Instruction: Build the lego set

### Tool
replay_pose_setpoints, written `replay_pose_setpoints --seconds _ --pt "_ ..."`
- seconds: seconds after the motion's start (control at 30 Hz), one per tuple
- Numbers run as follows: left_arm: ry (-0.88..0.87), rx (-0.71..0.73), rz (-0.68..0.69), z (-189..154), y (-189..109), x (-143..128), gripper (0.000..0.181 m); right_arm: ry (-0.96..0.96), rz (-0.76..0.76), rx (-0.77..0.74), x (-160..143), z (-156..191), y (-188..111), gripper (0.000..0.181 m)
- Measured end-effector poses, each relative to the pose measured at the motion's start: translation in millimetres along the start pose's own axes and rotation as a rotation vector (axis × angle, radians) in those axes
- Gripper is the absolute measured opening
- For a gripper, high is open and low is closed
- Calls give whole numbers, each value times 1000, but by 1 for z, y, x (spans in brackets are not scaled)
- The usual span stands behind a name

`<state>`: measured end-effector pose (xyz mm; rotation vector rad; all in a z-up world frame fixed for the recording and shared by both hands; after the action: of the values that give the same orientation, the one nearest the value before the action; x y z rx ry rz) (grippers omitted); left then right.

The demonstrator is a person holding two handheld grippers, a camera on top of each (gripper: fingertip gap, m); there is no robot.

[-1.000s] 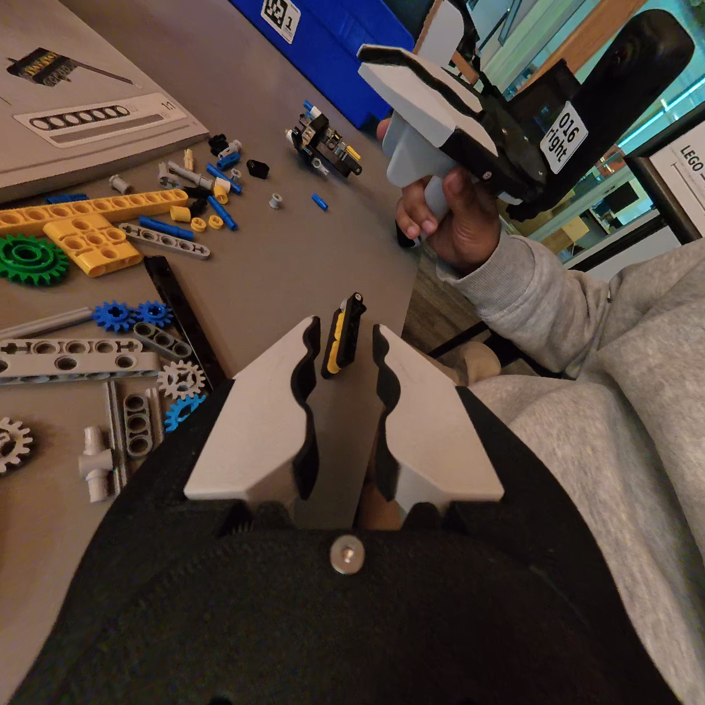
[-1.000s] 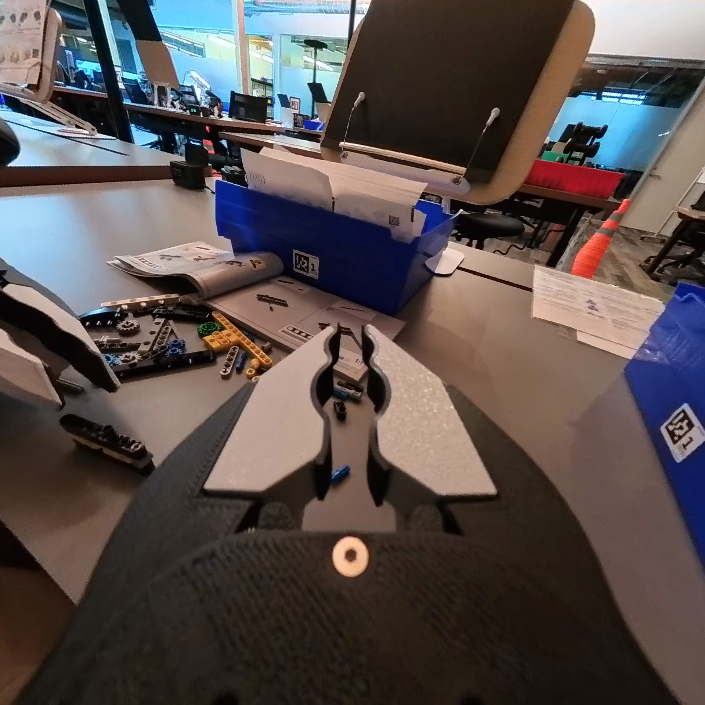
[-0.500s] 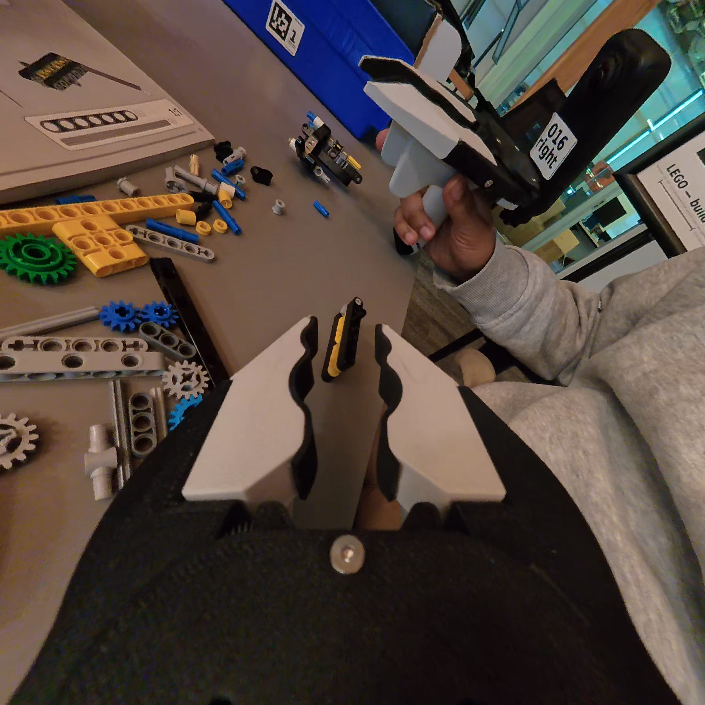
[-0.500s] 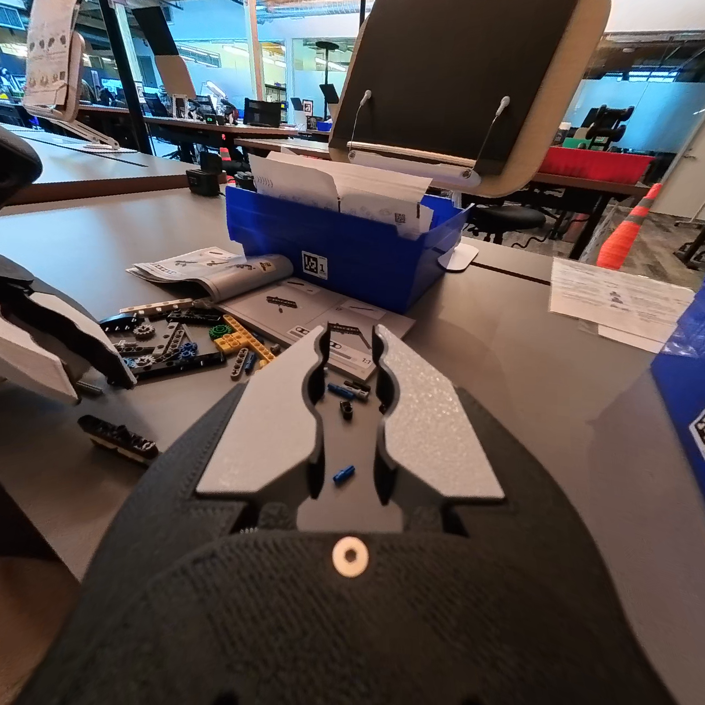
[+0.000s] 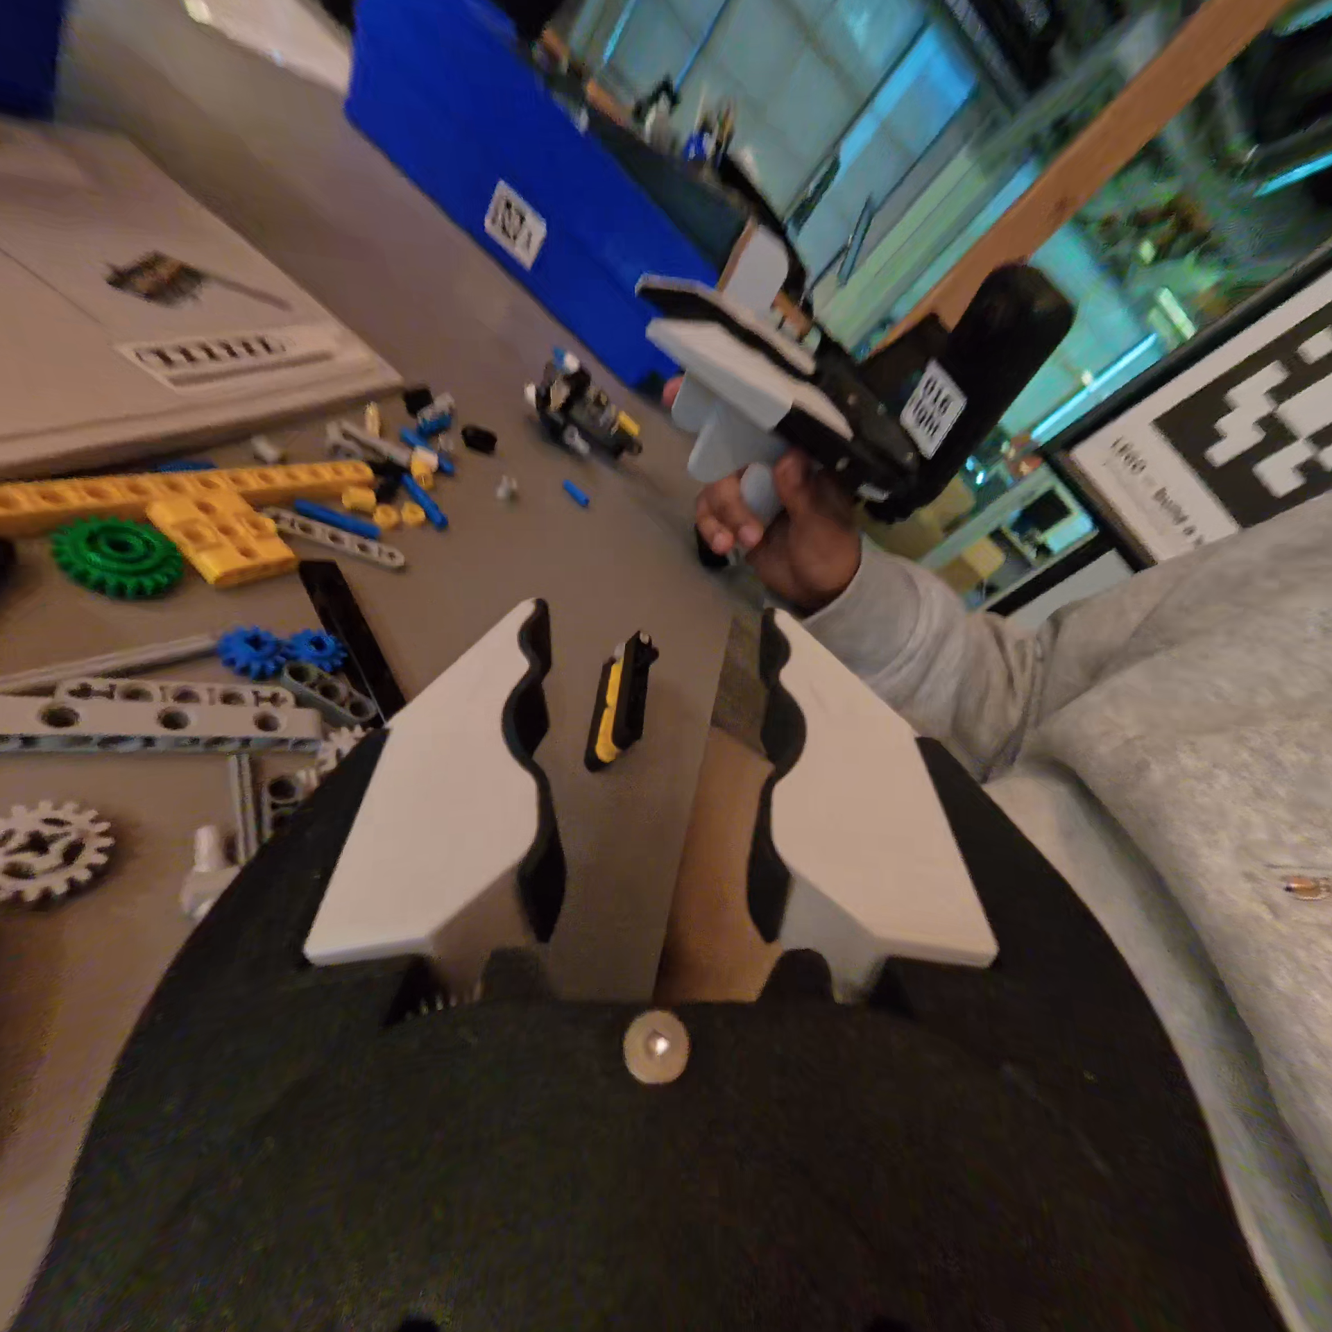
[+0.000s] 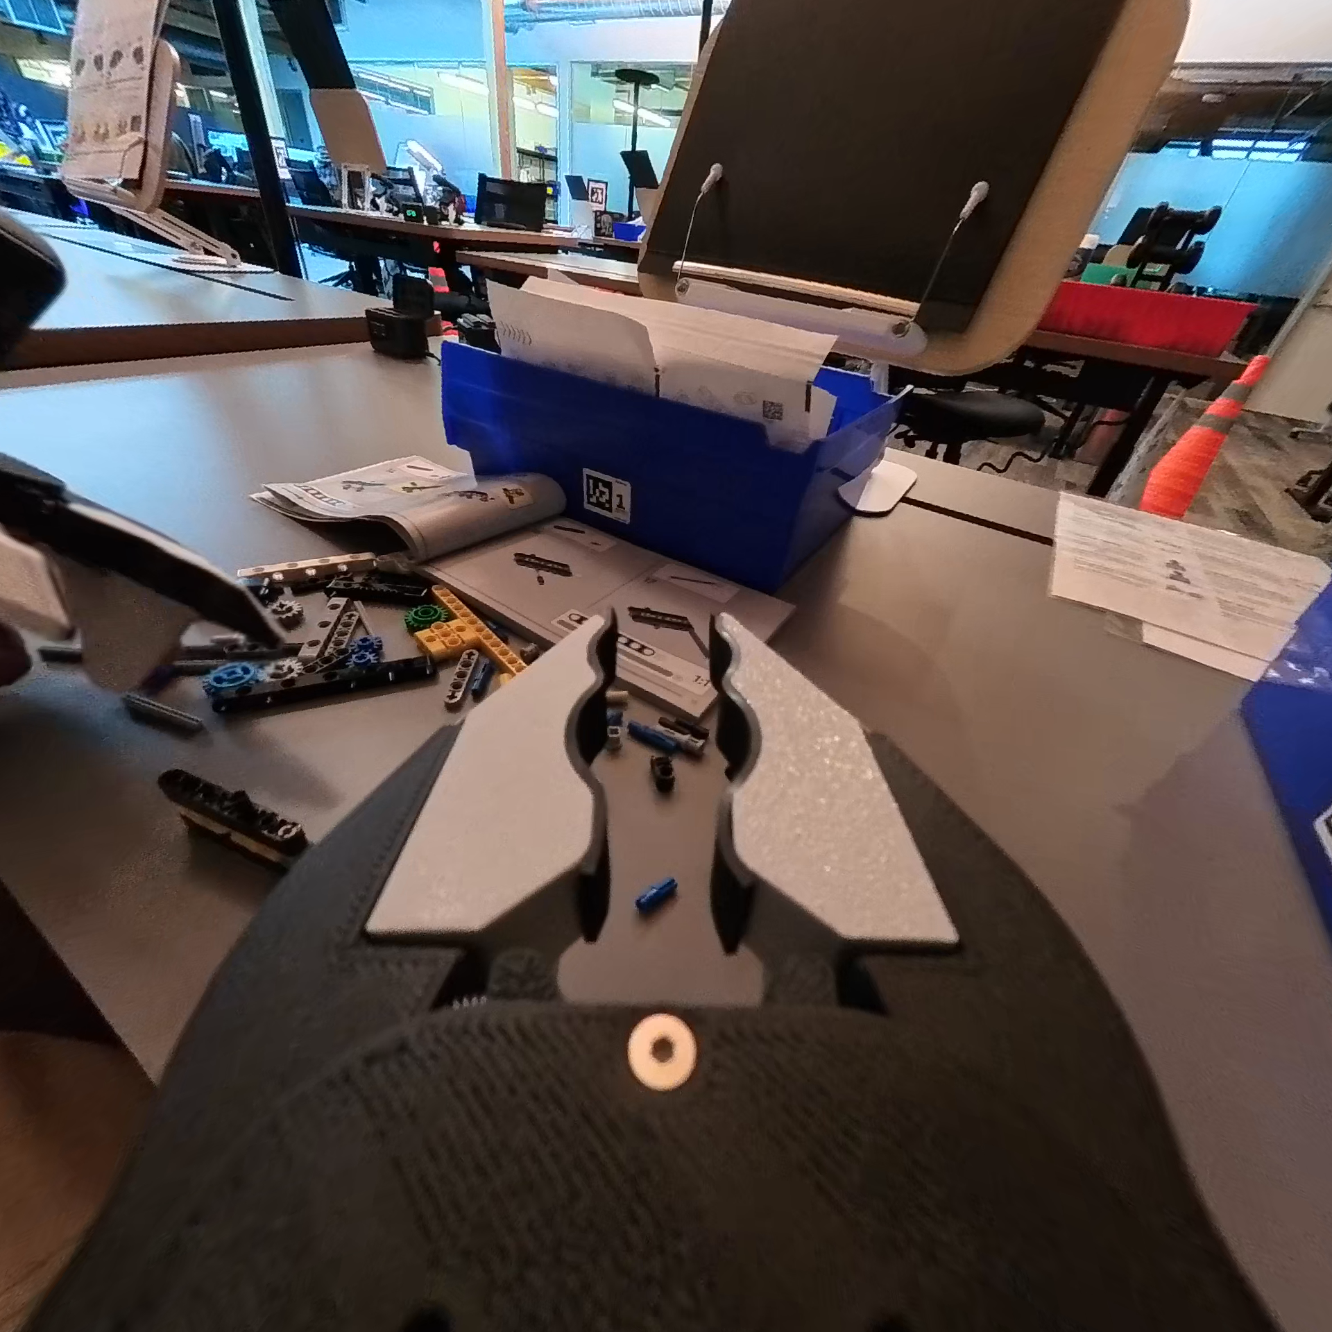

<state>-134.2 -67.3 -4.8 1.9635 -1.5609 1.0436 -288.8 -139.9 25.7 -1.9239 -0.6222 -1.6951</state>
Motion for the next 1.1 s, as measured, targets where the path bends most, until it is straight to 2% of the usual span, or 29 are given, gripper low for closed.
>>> replay_pose_setpoints --seconds 0.13,0.17,0.23,0.37,0.4,0.47,0.5,0.57,0.63,0.67,0.7,0.73,0.87,0.93,1.0,1.03,1.1 --pt "100 27 -112 -3 -15 17 96 -19 16 77 -2 9 -1 22" --pt "156 42 -126 -5 -19 21 100 -31 18 105 -2 13 -2 19" --pt "266 159 -180 -4 -30 32 102 -61 17 115 -2 17 -5 16" --pt "473 395 -247 0 -50 45 95 -66 -62 139 13 24 -10 22" --pt "514 398 -265 -5 -54 45 81 -62 -90 159 20 28 -8 30" --pt "596 322 -384 -28 -65 44 68 -86 -115 224 30 42 -1 77" --pt "624 325 -484 -37 -76 47 63 -114 -118 261 32 49 3 88" --pt "691 389 -596 -46 -93 47 42 -150 -165 301 37 59 7 86" --pt "718 551 -589 -42 -108 45 0 -154 -219 304 39 60 11 85" --pt "700 700 -658 -38 -124 50 0 -140 -222 306 38 58 11 83" --pt "701 775 -677 -37 -133 52 0 -115 -230 293 36 54 11 71" --pt "690 797 -671 -36 -136 52 0 -83 -248 279 37 49 9 51" --pt "591 709 -637 -28 -125 51 0 4 -308 243 51 33 0 22" --pt "550 713 -607 -18 -115 49 0 16 -297 180 47 23 0 0" --pt "544 812 -559 -5 -107 48 0 28 -210 79 31 9 4 0" --pt "576 868 -581 -4 -107 48 0 33 -162 65 24 6 5 0" --pt "688 848 -580 -15 -94 49 0 66 -122 52 20 2 1 0"
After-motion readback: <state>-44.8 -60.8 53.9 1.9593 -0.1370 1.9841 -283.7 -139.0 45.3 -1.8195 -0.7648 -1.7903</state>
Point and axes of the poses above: each gripper's, where its closed fingertips meet, y out along the fingers, x out of its top, z = x × y across the jaws, the point moved 3 cm from there along -y, back along the fingers, and after that the axes turned 1 degree about -z, right-handed, at the moved point
